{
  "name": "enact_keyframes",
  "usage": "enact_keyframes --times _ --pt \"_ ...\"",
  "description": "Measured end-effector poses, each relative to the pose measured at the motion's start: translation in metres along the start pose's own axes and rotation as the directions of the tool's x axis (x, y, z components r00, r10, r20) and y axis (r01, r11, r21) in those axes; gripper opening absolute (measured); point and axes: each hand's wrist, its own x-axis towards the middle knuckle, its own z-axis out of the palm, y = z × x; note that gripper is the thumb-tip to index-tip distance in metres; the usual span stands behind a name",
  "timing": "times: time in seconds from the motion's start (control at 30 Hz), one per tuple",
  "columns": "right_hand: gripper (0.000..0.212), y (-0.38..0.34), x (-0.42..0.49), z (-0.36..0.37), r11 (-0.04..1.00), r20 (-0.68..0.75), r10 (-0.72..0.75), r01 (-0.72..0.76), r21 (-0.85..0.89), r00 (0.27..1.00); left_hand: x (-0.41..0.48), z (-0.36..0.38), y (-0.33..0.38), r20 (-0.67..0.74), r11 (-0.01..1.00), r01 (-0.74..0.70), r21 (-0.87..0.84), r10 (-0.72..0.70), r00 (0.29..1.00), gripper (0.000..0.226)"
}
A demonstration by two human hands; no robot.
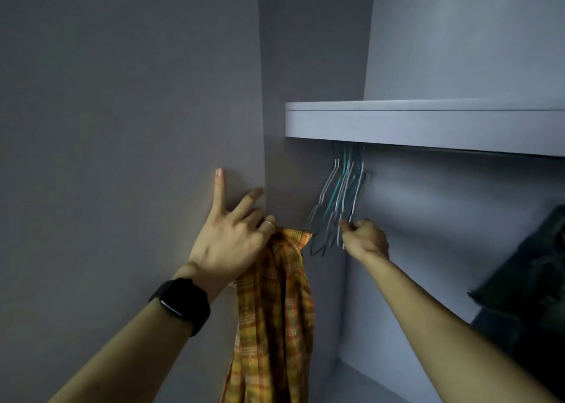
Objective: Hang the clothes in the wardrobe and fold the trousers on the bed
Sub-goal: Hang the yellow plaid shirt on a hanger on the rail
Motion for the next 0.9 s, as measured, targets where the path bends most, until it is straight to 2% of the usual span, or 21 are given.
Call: enact_keyframes --times 0.13,0.3,0.43,0.57,0.63,0.7,0.77,0.83,0.9 --pt "0.031 0.001 0.01 0.014 0.996 -0.072 -0.047 0.052 0.072 0.996 -0.004 0.009 -0.003 -0.02 1.0 0.007 0.024 -0.007 1.0 0.026" --pt "0.024 -0.003 -0.001 0.0 0.994 -0.267 -0.108 0.104 -0.029 0.958 -0.002 0.014 -0.001 0.004 0.998 0.012 0.056 -0.012 1.0 0.025" --pt "0.037 -0.013 -0.017 -0.035 0.991 -0.438 -0.131 0.106 -0.081 0.889 -0.003 0.016 -0.001 0.052 0.996 0.024 0.088 -0.029 0.998 0.027" --pt "0.036 0.007 -0.049 -0.061 0.989 -0.438 -0.139 0.103 -0.106 0.888 -0.013 0.02 0.007 0.123 0.995 0.092 0.032 -0.095 0.988 0.027" --pt "0.031 0.032 -0.072 -0.064 0.989 -0.401 -0.146 0.127 -0.073 0.904 -0.014 0.021 0.019 0.16 0.973 0.21 -0.094 -0.194 0.968 0.026" --pt "0.029 0.056 -0.098 -0.073 0.984 -0.414 -0.169 0.18 -0.012 0.895 -0.008 0.01 0.035 0.188 0.863 0.376 -0.339 -0.329 0.925 0.024" --pt "0.037 0.081 -0.133 -0.087 0.973 -0.453 -0.199 0.232 0.017 0.869 -0.002 -0.008 0.064 0.344 0.652 0.515 -0.557 -0.383 0.857 0.024" --pt "0.048 0.103 -0.168 -0.095 0.948 -0.467 -0.232 0.306 0.088 0.853 0.003 -0.019 0.095 0.523 0.504 0.607 -0.614 -0.315 0.792 0.024" --pt "0.051 0.123 -0.202 -0.097 0.92 -0.454 -0.221 0.34 0.197 0.863 0.004 -0.025 0.124 0.644 0.348 0.679 -0.646 -0.228 0.73 0.025"
